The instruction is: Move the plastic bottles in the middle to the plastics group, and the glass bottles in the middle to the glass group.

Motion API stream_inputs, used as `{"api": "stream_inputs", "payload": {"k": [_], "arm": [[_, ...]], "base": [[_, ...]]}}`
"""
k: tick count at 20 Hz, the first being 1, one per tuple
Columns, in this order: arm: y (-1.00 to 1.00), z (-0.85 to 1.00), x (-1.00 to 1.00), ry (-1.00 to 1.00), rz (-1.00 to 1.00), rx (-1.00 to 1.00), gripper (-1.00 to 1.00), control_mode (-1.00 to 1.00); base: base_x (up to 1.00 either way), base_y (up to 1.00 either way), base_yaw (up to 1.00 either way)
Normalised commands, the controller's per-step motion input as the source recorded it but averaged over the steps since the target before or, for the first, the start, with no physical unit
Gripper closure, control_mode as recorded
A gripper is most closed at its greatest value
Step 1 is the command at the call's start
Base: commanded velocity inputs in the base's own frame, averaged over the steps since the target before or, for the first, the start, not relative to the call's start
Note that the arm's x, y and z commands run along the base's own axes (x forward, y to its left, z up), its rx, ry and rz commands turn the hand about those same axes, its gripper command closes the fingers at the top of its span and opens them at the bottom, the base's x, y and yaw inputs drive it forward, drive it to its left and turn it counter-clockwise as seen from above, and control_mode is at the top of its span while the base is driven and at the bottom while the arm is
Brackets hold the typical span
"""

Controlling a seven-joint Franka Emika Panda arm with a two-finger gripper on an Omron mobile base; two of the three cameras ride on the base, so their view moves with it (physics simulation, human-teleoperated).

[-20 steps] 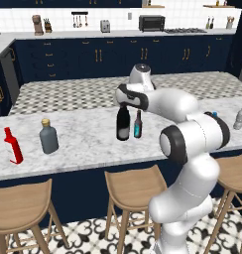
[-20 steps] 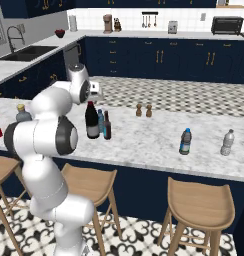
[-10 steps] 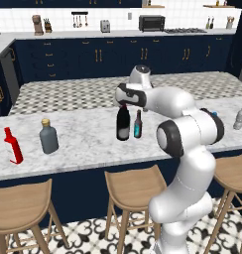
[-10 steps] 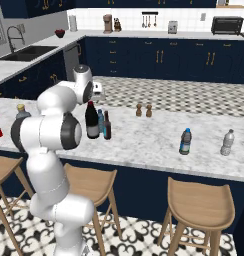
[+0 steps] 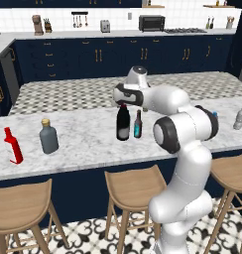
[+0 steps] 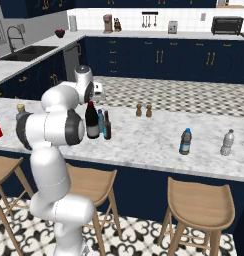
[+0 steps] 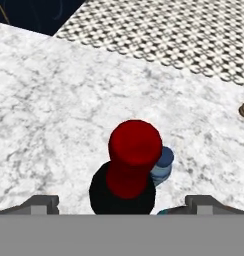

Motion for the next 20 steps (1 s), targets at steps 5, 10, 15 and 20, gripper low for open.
{"api": "stream_inputs", "payload": {"k": [5, 10, 15, 20], "arm": [[0.01, -0.12, 0.11, 0.0, 0.0, 0.0, -1.0, -1.0], [0.0, -0.16, 0.03, 0.0, 0.0, 0.0, -1.0, -1.0], [0.01, -0.17, 0.02, 0.0, 0.0, 0.0, -1.0, -1.0], [0.0, -0.07, 0.04, 0.0, 0.0, 0.0, -1.0, -1.0]], "base": [[0.0, 0.0, 0.0], [0.0, 0.0, 0.0], [0.0, 0.0, 0.0], [0.0, 0.0, 0.0]]}}
